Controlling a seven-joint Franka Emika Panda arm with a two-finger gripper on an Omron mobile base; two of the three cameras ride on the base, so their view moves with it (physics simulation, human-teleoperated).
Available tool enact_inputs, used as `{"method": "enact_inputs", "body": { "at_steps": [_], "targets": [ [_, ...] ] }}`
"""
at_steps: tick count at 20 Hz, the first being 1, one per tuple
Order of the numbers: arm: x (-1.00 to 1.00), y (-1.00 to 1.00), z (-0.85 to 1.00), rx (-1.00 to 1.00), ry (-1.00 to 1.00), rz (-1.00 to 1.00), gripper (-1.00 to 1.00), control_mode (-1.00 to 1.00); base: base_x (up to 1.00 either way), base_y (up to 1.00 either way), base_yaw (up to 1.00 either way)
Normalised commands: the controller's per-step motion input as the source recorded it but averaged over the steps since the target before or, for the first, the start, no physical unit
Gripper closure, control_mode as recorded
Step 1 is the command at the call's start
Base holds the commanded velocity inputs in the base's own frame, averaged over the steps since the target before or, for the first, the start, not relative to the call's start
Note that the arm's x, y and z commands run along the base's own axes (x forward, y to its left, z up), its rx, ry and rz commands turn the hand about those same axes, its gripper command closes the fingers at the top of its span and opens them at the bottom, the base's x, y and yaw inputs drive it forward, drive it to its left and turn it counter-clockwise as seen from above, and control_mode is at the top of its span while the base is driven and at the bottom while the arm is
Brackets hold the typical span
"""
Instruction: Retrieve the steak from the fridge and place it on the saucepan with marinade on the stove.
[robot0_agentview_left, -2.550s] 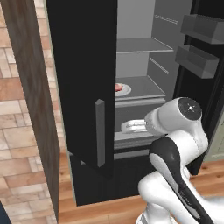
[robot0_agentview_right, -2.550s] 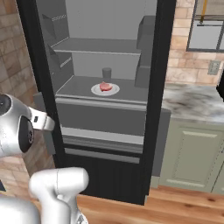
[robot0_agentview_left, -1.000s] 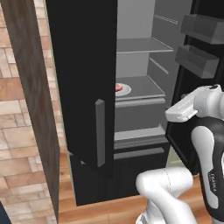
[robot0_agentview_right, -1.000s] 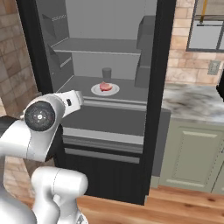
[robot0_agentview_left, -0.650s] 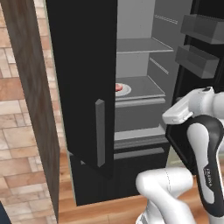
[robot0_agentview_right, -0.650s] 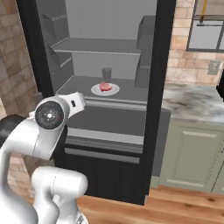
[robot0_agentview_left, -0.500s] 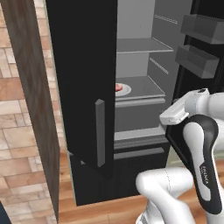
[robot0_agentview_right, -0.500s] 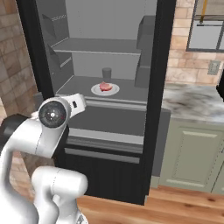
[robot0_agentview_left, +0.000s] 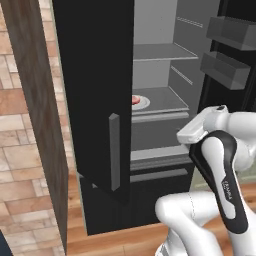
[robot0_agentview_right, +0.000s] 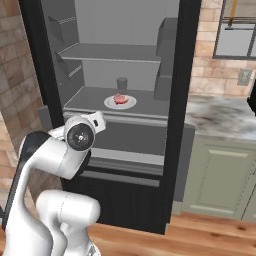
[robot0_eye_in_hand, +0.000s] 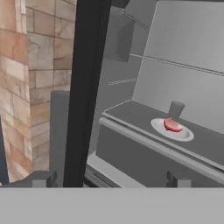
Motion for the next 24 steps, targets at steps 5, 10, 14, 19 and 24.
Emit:
{"method": "enact_inputs", "body": {
  "at_steps": [5, 10, 14, 19, 24],
  "targets": [
    [0.47, 0.21, -0.45, 0.08, -0.11, 0.06, -1.0, -1.0, 0.0, 0.0, 0.0],
    [0.47, 0.32, -0.35, 0.06, -0.02, 0.07, -1.0, -1.0, 0.0, 0.0, 0.0],
    [0.38, 0.25, -0.21, 0.05, 0.0, 0.1, -1.0, -1.0, 0.0, 0.0, 0.0],
    [0.29, 0.15, -0.11, 0.04, 0.0, 0.13, -1.0, -1.0, 0.0, 0.0, 0.0],
    [0.32, 0.15, -0.1, 0.03, 0.02, 0.15, -1.0, -1.0, 0.0, 0.0, 0.0]
  ]
}}
